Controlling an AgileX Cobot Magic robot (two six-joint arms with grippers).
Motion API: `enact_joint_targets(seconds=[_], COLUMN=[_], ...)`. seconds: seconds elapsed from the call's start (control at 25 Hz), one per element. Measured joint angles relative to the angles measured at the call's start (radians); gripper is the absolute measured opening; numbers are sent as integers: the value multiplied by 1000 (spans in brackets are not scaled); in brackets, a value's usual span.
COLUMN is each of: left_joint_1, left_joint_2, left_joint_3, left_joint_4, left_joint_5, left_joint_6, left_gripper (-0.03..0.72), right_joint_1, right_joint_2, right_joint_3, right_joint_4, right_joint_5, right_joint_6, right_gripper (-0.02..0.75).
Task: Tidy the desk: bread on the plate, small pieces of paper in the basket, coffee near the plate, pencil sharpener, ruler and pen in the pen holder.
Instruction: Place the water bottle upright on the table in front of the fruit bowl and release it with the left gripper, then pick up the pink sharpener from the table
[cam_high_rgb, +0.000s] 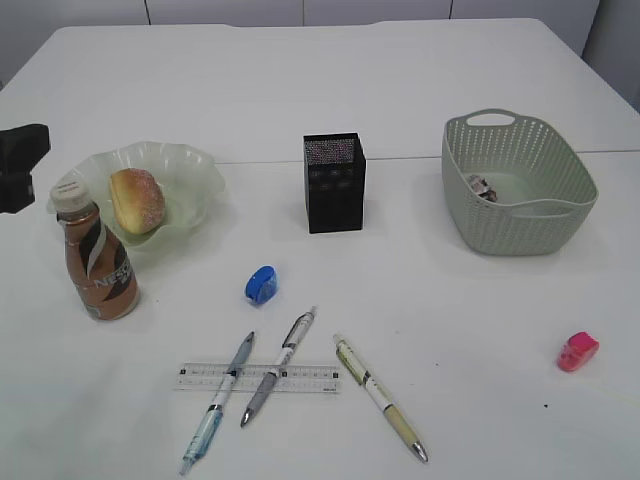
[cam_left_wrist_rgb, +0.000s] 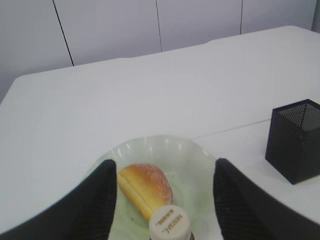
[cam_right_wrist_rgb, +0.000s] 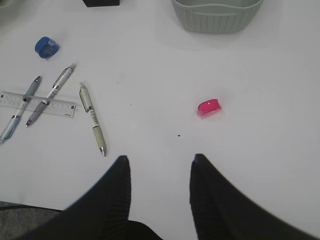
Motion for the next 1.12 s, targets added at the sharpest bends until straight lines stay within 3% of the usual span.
enact_joint_targets(seconds=[0.28,0.48,0.76,0.92,1.12], left_joint_1=[0,0,0,0,0], left_joint_2=[-167,-190,-192,-195,-236], left_joint_3=[-125,-269,-427,-438,-414], left_joint_4=[6,89,179,181,52], left_joint_5=[572,1035,1584,1752,1767], left_joint_6=[14,6,-308,-401,-438], left_gripper=[428,391,389,389,386], right_joint_1=[0,0,0,0,0], right_joint_2=[0,0,0,0,7], right_joint_3=[0,0,0,0,0], right_joint_4=[22,46,43,24,7], right_joint_5=[0,0,0,0,0], right_joint_6=[0,0,86,120,133], right_gripper=[323,323,323,323,323])
